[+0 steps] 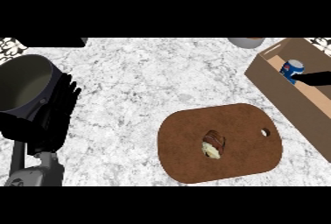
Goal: Pick the can from the cutting board and place it in the cardboard box
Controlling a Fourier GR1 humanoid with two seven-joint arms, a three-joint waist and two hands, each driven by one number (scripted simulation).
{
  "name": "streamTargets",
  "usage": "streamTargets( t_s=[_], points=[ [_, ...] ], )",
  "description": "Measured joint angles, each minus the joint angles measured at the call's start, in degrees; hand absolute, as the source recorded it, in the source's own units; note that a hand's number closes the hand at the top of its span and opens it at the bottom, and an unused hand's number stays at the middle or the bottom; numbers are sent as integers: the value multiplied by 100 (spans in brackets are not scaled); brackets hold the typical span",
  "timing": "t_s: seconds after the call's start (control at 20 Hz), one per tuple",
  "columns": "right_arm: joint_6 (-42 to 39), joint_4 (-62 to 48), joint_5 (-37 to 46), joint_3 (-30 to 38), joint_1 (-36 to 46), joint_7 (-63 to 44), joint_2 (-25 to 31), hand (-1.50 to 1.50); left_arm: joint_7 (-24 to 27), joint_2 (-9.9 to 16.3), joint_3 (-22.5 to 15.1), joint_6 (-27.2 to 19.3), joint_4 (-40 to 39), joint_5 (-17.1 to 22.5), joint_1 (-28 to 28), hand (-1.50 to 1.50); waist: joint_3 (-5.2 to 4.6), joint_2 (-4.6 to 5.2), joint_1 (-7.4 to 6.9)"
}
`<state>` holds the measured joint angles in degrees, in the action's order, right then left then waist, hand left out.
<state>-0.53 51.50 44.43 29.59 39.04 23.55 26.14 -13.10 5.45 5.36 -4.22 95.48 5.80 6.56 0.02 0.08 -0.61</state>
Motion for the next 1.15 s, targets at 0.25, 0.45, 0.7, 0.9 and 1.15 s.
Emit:
streamTargets(
  t_s=[0.25, 0.45, 0.7, 0.9, 1.15],
  points=[
    [-784, -333, -1128, 775, 290, -180, 47, -150, 77, -14, -5, 15, -7, -11, -91, 0, 2, -12, 42],
    [-1403, -584, -1902, 1307, 361, -316, 276, -150, 0, 10, 41, -46, -24, -26, 21, 0, 2, -12, 68],
    [-1658, -1272, -2486, 1744, 416, -111, 788, -150, -77, 7, -2, -39, 25, -36, 50, 0, 4, 10, 14],
    [-1702, -1739, -2795, 1928, 304, 164, 1155, -150, 7, 7, 12, 2, -37, -17, 68, 0, 3, 16, 2],
    [-2028, -2219, -3095, 2050, -65, 676, 1649, -150, -17, -94, -94, -70, 30, -88, 12, 0, 5, 18, -1]
  ],
)
